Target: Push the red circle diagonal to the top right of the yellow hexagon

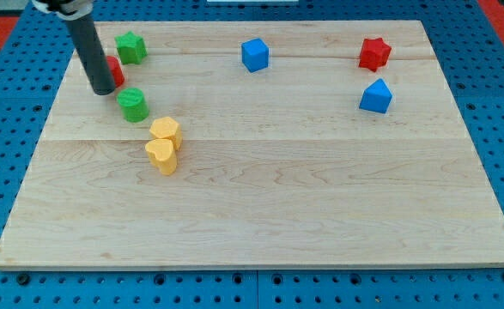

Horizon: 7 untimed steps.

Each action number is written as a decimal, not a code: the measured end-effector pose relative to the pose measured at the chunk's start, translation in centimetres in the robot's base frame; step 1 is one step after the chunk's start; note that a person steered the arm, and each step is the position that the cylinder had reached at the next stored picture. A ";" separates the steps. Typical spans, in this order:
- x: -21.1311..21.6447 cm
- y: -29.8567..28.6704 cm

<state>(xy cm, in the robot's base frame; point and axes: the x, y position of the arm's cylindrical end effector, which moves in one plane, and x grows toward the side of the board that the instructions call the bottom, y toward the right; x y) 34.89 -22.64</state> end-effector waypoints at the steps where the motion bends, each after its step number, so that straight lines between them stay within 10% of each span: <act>1: -0.4 -3.1; 7: -2.9 9.1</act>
<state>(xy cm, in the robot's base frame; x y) 31.99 -13.49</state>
